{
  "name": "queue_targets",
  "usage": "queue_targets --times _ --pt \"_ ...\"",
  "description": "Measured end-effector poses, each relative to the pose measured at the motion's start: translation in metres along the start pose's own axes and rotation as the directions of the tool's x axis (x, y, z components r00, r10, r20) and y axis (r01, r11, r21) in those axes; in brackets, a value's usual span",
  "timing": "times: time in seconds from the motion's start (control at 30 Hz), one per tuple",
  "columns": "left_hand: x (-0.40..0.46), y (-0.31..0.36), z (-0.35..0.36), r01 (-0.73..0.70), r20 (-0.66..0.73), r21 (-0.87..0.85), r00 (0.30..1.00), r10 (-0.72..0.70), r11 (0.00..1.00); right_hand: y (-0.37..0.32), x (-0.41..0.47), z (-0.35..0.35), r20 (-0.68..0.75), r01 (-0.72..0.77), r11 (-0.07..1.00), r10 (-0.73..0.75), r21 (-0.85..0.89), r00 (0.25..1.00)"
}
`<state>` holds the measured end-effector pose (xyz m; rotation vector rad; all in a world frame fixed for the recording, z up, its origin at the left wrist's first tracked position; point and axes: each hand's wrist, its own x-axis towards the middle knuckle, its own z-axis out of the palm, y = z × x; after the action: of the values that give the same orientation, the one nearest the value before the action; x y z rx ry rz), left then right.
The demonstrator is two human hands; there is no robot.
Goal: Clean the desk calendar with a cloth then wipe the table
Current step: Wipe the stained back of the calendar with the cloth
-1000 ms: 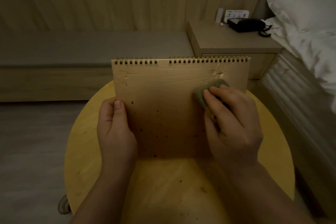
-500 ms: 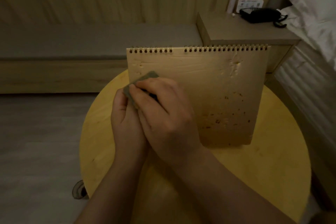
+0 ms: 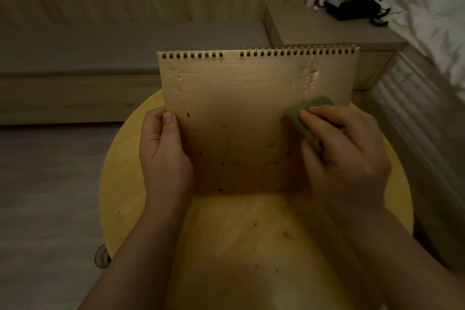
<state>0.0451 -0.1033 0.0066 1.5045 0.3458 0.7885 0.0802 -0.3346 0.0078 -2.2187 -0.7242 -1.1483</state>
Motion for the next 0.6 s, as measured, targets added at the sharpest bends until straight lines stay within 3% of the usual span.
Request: queue_targets --times 0.2,0.43,0.6 --pt "0.002 -0.001 0.0 -0.006 0.009 0.014 1.0 0.006 1.0 0.02 -0.009 -0.015 -0.091 -0.005 1.0 0.003 -0.027 0.996" --pt "0.006 0.001 -0.006 0.019 0.064 0.02 0.998 -0.02 1.0 0.011 -0.025 -0.005 -0.028 -0.028 0.999 0.027 -0.027 0.999" --pt "0.009 0.001 -0.011 0.048 0.105 0.0 0.993 -0.048 0.999 -0.024 -0.02 0.014 -0.017 -0.02 0.996 0.022 0.09 1.0"
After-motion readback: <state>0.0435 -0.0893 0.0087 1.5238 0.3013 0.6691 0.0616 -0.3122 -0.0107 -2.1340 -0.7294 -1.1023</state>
